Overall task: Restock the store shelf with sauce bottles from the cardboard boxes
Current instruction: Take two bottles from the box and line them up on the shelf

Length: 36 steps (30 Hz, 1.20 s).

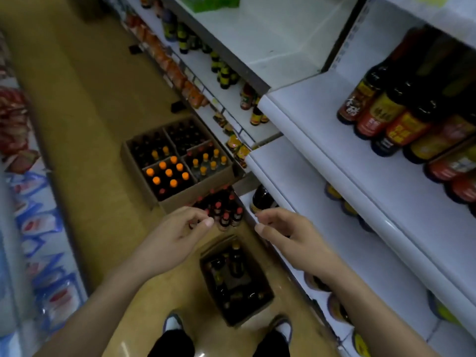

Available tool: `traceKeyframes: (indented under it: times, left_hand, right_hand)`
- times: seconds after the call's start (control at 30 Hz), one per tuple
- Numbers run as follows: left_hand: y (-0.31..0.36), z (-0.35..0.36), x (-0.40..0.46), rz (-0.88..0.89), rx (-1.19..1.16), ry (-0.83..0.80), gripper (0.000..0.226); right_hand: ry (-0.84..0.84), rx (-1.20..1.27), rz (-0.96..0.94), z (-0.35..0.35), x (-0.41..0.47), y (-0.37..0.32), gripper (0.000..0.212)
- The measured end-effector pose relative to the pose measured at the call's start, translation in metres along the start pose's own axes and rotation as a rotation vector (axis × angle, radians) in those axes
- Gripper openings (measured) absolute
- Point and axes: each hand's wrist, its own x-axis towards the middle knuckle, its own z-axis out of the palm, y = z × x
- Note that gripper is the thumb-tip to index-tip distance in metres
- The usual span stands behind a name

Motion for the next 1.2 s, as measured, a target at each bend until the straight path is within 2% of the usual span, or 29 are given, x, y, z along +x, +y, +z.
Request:
traceKeyframes:
  times: [0.13, 0.23, 0.37, 0.63, 0.87, 0.97, 1.07, 1.2]
  left_hand:
    - [-0.021, 0.066, 0.018, -0.188, 0.015, -0.031, 0.057]
    - [-0.03, 0.12, 0.039, -0.249, 0.007, 0.027, 0.034]
    - [-0.06, 0.167, 0.062, -0.361, -0.002, 0.12, 0.026]
    - [-0.176, 0.241, 0.091, -0.499, 0.017, 0.104, 0.04]
    - [-0.3, 0.313, 0.148, -0.591, -0.046, 0.085, 0.047]
    - [-0.352, 0.347, 0.178, -0.834, -0.232, 0.084, 0.046]
    - [-0.402, 0.384, 0.205, -1.086, -0.661, 0.154, 0.049]
    - [-0.449, 0.423, 0.226, -1.245, -0.869, 0.219, 0.043]
  right_hand:
    - [-0.144, -0.021, 0.094, 0.001, 0.026, 0.06, 0.034]
    - [-0.186, -0.064, 0.125, 0.005, 0.051, 0.107, 0.037]
    - [-0.249, -0.089, 0.146, 0.024, 0.075, 0.164, 0.035]
    - [-0.366, -0.067, 0.279, 0.113, 0.129, 0.288, 0.038]
    - [-0.262, -0.036, 0.37, 0.206, 0.203, 0.392, 0.052]
    - [-0.218, -0.043, 0.431, 0.238, 0.23, 0.441, 0.053]
    - [-0.253, -0.111, 0.499, 0.263, 0.252, 0.491, 0.063]
    - [-0.257, -0.112, 0.566, 0.292, 0.277, 0.55, 0.076]
